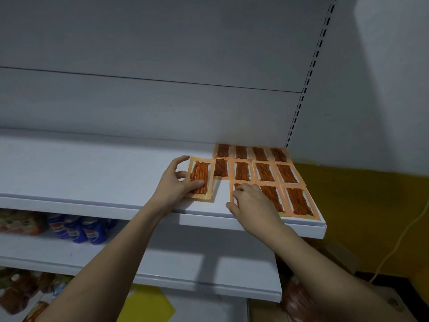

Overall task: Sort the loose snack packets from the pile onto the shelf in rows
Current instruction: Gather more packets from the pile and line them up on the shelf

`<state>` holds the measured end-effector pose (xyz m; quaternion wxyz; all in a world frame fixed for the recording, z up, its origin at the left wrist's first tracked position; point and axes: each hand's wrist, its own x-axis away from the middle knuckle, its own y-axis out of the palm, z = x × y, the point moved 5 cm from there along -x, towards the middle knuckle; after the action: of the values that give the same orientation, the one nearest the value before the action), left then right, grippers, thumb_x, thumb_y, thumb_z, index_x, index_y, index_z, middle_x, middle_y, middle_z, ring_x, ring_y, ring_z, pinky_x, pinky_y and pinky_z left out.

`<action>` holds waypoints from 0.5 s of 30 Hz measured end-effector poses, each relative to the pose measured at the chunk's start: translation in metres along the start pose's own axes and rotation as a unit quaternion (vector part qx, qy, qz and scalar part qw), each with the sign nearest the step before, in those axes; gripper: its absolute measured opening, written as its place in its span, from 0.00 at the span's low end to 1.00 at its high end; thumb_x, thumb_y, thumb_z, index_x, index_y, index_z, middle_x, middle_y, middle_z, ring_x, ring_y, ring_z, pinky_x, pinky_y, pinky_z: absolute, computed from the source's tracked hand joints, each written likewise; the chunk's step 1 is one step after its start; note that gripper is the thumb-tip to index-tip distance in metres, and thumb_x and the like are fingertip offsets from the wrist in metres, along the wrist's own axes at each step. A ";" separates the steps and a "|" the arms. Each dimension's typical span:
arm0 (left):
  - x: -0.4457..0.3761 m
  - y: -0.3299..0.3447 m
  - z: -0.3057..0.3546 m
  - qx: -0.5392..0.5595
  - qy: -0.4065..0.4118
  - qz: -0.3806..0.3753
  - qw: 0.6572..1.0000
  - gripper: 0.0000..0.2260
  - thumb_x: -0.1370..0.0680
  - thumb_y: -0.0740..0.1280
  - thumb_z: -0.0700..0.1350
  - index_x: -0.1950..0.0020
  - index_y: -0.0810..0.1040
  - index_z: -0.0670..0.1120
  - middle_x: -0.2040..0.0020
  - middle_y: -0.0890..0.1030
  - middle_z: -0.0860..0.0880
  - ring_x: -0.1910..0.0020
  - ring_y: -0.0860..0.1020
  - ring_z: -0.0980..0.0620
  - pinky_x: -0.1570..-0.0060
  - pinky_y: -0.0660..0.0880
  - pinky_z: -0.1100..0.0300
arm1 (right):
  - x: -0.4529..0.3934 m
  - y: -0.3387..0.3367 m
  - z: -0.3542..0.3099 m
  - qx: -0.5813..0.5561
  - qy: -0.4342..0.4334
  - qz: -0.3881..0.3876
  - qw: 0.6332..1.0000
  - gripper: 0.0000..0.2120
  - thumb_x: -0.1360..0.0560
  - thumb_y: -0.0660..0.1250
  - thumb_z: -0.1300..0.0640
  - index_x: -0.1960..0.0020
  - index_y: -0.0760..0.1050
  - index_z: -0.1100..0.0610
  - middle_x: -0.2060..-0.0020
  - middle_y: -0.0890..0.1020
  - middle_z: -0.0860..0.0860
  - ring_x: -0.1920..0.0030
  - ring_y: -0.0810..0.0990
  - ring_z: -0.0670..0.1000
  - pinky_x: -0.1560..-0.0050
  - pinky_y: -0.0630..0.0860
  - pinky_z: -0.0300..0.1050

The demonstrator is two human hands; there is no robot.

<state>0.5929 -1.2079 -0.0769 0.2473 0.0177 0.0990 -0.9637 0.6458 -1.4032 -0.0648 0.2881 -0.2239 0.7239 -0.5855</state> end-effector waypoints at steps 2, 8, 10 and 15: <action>0.003 0.005 0.005 -0.017 0.016 -0.008 1.000 0.30 0.27 0.77 0.43 0.30 0.68 0.58 0.47 0.81 0.48 0.51 0.84 0.49 0.58 0.83 0.62 | 0.000 0.000 0.002 -0.007 0.000 -0.002 1.000 0.18 0.18 0.59 0.48 0.34 0.76 0.56 0.36 0.75 0.51 0.36 0.69 0.51 0.36 0.70 0.47; 0.013 0.027 0.010 -0.093 0.025 -0.021 0.995 0.17 0.25 0.76 0.44 0.38 0.77 0.50 0.45 0.82 0.46 0.53 0.83 0.53 0.55 0.83 0.60 | 0.005 -0.018 0.009 -0.081 0.014 0.048 0.995 0.19 0.18 0.60 0.48 0.30 0.71 0.54 0.33 0.72 0.50 0.33 0.68 0.49 0.35 0.69 0.46; 0.015 0.036 0.012 -0.130 0.036 -0.026 0.991 0.17 0.24 0.75 0.45 0.37 0.77 0.50 0.44 0.82 0.47 0.53 0.83 0.54 0.54 0.82 0.63 | 0.009 -0.030 0.021 -0.077 0.031 0.074 0.994 0.20 0.18 0.59 0.48 0.28 0.69 0.52 0.31 0.71 0.49 0.31 0.67 0.49 0.34 0.68 0.46; 0.015 0.050 0.020 -0.335 0.086 0.017 0.938 0.18 0.23 0.73 0.49 0.33 0.77 0.52 0.33 0.70 0.47 0.32 0.67 0.48 0.33 0.69 0.53 | 0.020 -0.037 0.068 -0.037 0.099 0.066 0.992 0.22 0.19 0.59 0.44 0.27 0.68 0.50 0.30 0.71 0.49 0.30 0.66 0.52 0.33 0.67 0.52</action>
<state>0.6038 -1.2620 -0.0679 0.2456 0.0183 0.4368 -0.8652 0.6765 -1.4732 -0.0417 0.2444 -0.1272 0.7829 -0.5578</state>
